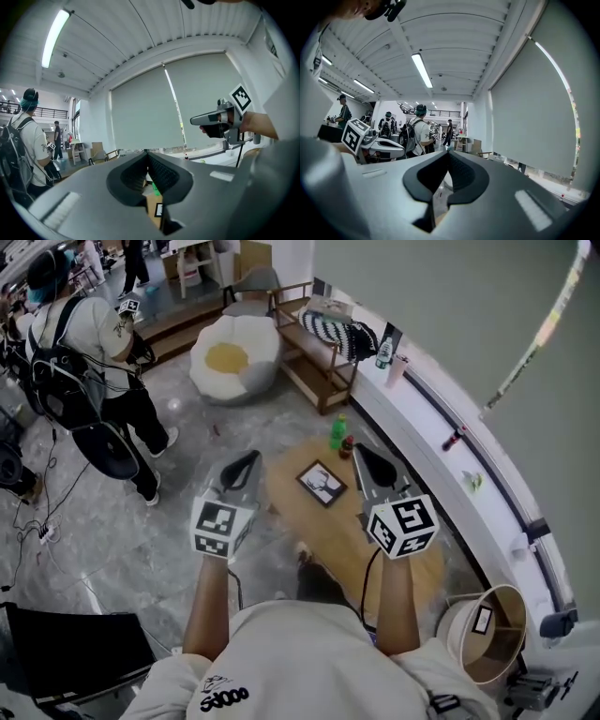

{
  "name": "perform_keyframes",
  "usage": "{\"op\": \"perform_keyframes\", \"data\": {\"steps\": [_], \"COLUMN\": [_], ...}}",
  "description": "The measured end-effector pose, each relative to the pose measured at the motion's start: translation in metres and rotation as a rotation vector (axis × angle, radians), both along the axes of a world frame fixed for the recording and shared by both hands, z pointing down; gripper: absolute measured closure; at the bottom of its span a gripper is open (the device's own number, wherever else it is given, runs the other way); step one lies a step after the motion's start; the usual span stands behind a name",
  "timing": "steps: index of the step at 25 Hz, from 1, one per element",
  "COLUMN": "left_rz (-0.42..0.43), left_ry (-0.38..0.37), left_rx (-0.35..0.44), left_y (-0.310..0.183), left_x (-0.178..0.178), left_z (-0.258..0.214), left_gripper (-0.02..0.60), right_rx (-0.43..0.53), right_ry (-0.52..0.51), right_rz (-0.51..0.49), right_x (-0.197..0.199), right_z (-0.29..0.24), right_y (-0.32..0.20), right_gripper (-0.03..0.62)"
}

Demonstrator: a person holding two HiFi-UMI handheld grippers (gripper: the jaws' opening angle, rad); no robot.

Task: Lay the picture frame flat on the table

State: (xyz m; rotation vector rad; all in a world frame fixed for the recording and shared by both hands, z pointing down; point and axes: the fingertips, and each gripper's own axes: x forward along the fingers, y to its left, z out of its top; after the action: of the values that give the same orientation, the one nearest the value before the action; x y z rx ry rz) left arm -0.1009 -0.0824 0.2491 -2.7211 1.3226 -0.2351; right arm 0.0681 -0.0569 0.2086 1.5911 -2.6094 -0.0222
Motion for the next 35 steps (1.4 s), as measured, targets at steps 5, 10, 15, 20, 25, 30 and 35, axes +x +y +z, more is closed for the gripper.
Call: {"op": "perform_keyframes", "data": {"steps": [5, 10, 15, 20, 25, 30, 35], "left_rz": [-0.019, -0.023, -0.007, 0.006, 0.010, 0.010, 0.005], "left_ry": [-0.002, -0.002, 0.001, 0.006, 0.004, 0.002, -0.004], "left_rx": [0.040, 0.078, 0.134, 0.168, 0.161, 0.148, 0.136], "left_y": [0.010, 0.017, 0.026, 0.032, 0.034, 0.037, 0.036], "left_x": [-0.005, -0.011, -0.004, -0.001, 0.004, 0.000, -0.002], "left_z": [-0.021, -0.036, -0.058, -0.074, -0.072, -0.067, -0.060], "left_gripper": [0.571, 0.571, 0.571, 0.571, 0.571, 0.571, 0.571], "right_rx": [0.039, 0.062, 0.080, 0.093, 0.077, 0.071, 0.062], "right_ry": [0.017, 0.031, 0.028, 0.044, 0.071, 0.075, 0.068], "right_rz": [-0.047, -0.064, -0.092, -0.110, -0.118, -0.110, -0.103], "right_x": [-0.011, -0.024, -0.030, -0.038, -0.038, -0.040, -0.039], "right_z": [-0.016, -0.030, -0.043, -0.051, -0.046, -0.044, -0.038], "right_y": [0.012, 0.021, 0.027, 0.030, 0.032, 0.034, 0.032], "right_gripper": [0.591, 0.591, 0.591, 0.591, 0.591, 0.591, 0.591]}}
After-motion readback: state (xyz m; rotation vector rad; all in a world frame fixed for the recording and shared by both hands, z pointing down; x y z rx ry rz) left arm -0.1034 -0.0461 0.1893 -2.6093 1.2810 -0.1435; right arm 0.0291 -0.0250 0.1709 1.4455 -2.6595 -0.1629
